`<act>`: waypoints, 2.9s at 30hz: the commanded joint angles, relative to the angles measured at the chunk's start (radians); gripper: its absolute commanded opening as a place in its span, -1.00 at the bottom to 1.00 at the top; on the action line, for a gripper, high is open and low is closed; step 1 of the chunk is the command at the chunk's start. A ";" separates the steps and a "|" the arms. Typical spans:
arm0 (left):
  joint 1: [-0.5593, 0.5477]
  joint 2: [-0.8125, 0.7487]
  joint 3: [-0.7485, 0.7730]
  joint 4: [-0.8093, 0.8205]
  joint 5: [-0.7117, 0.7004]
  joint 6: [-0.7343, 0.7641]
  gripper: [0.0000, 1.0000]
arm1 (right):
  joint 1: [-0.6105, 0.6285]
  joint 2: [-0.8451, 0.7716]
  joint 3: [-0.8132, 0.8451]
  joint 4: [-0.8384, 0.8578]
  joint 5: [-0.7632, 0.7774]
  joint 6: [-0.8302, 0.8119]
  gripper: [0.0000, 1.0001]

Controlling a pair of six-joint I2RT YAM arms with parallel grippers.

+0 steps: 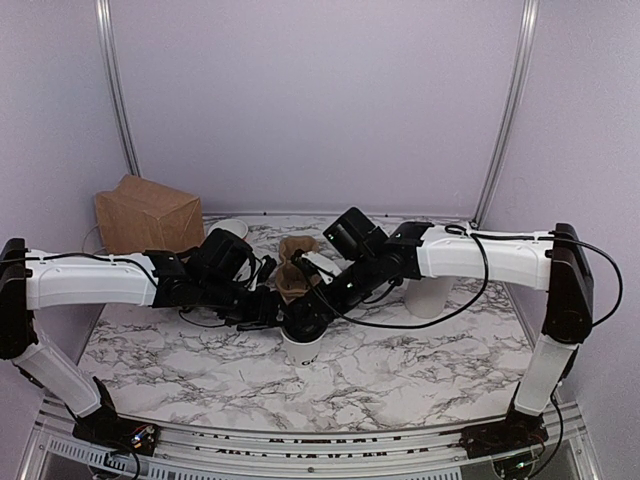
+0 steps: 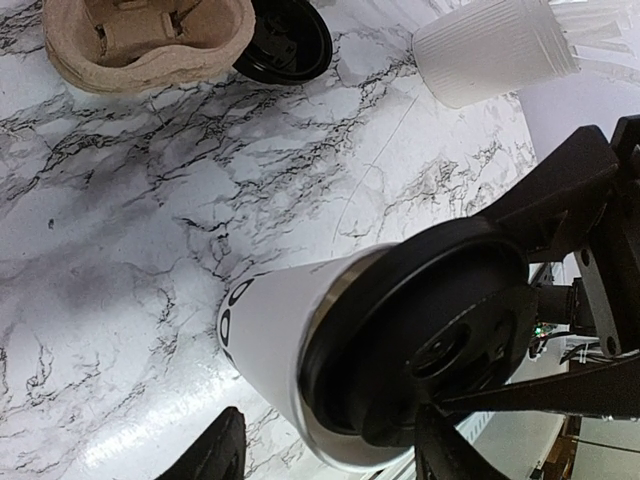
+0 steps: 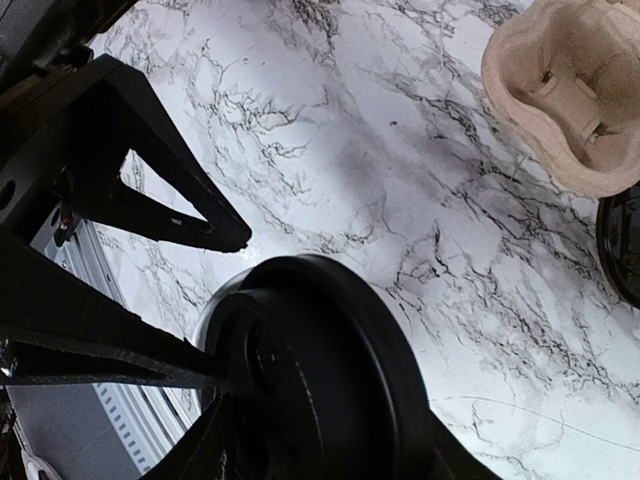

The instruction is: Pack the takeout coffee

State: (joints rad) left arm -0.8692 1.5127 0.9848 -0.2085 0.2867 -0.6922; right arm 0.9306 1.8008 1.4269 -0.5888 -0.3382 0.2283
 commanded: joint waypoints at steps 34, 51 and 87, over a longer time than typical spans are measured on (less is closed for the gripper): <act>-0.007 -0.006 0.018 0.011 -0.004 0.017 0.15 | 0.022 0.021 0.096 -0.083 0.072 -0.039 0.07; -0.007 -0.017 0.016 0.012 -0.003 0.018 0.15 | 0.034 0.022 0.106 -0.108 0.108 -0.044 0.04; -0.007 -0.099 -0.057 0.013 -0.041 -0.004 0.07 | 0.037 0.030 0.063 -0.052 0.075 -0.008 0.00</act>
State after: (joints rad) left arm -0.8715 1.3872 0.8875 -0.2073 0.2523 -0.6998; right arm 0.9565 1.8179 1.4925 -0.6720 -0.2523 0.1993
